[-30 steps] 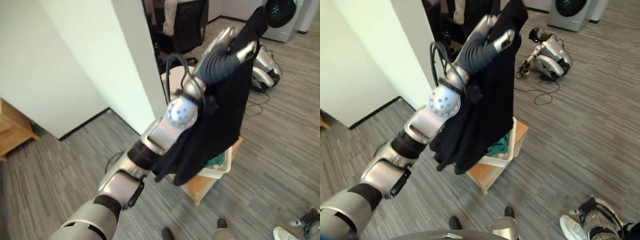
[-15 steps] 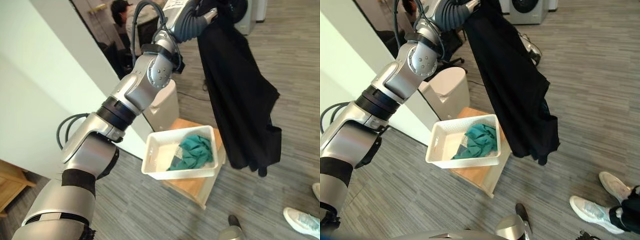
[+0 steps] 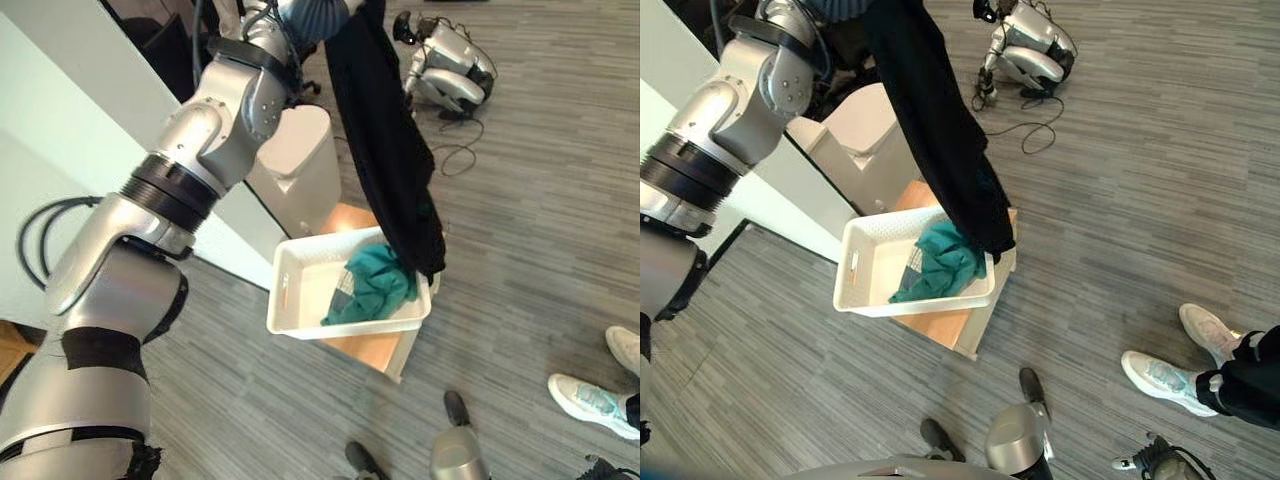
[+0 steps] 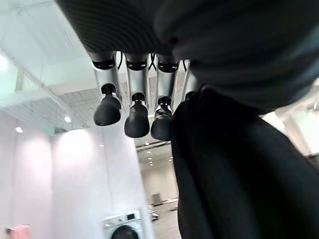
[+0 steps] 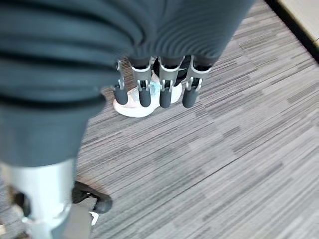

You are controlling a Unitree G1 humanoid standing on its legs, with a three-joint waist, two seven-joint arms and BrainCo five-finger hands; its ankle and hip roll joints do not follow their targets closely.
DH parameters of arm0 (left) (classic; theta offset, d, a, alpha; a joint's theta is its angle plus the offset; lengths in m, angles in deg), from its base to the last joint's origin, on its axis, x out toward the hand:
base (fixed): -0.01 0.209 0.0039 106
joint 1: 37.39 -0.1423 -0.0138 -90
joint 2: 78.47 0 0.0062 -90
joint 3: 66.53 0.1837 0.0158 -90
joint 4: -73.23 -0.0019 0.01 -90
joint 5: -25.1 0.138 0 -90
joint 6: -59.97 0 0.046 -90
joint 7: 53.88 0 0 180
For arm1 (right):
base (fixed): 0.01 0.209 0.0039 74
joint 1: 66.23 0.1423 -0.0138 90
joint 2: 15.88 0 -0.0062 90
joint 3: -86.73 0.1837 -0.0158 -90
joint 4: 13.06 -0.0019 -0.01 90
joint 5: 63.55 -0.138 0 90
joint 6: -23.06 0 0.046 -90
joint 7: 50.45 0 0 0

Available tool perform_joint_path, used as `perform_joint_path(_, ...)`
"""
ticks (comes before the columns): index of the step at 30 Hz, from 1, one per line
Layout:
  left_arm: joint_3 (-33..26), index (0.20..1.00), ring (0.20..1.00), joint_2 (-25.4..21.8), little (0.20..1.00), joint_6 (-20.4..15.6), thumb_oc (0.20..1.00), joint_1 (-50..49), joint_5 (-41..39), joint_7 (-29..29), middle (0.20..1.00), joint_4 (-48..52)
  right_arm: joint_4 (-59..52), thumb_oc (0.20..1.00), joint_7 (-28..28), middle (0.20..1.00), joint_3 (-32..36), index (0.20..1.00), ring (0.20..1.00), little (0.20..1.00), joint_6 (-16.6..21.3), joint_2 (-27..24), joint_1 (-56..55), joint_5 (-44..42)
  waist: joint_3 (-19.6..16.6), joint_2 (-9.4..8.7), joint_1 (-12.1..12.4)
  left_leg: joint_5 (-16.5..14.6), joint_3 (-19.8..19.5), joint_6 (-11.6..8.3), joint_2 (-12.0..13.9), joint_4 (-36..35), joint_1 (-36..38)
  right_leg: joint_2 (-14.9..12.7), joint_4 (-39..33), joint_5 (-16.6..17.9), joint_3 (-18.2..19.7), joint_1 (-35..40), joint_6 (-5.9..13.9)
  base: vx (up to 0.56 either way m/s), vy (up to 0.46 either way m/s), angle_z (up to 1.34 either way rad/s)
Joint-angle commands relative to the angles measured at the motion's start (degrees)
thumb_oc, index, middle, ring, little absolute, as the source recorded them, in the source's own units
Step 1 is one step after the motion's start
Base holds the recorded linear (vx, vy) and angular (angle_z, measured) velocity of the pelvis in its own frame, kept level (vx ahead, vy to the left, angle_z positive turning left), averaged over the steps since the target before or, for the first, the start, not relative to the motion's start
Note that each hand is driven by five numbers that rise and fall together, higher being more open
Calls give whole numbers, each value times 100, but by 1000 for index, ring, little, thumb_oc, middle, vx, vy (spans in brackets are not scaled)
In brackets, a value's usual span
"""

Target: Pick up bed clothes into laundry basket.

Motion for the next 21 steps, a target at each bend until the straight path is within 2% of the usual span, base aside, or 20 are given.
perform_joint_path(1,-139,200,200,-451,200,120,200,1115,160,-251,200,-486,462,1000,12,1000,-74,1000,1000,1000,-34,-80,-125,-289,-250,-215,232,-712,-197,-288,346,68,187,-58,73,-526,-434,125,202,10,-14,9)
perform_joint_path(7,213,200,200,-702,200,130,200,1427,215,-190,200,-635,624,1000,48,1000,-38,1000,1000,1000,-88,-12,-105,-380,-336,-286,397,-721,-234,-292,355,68,234,-85,73,-530,-573,239,235,11,-2,10)
perform_joint_path(11,413,200,200,-1025,200,58,200,1693,-34,-172,200,-606,697,1000,113,1000,-50,1000,1000,1000,-113,86,-135,-461,-419,-313,557,-731,-265,-289,338,68,284,-123,73,-510,-654,328,255,12,10,9)
perform_joint_path(21,593,200,200,-1099,200,-85,200,2088,-400,-213,200,-430,753,1000,128,1000,-117,1000,1000,1000,-153,201,-121,-503,-608,-330,703,-727,-353,-284,317,68,370,-178,73,-507,-795,486,256,3,1,10)
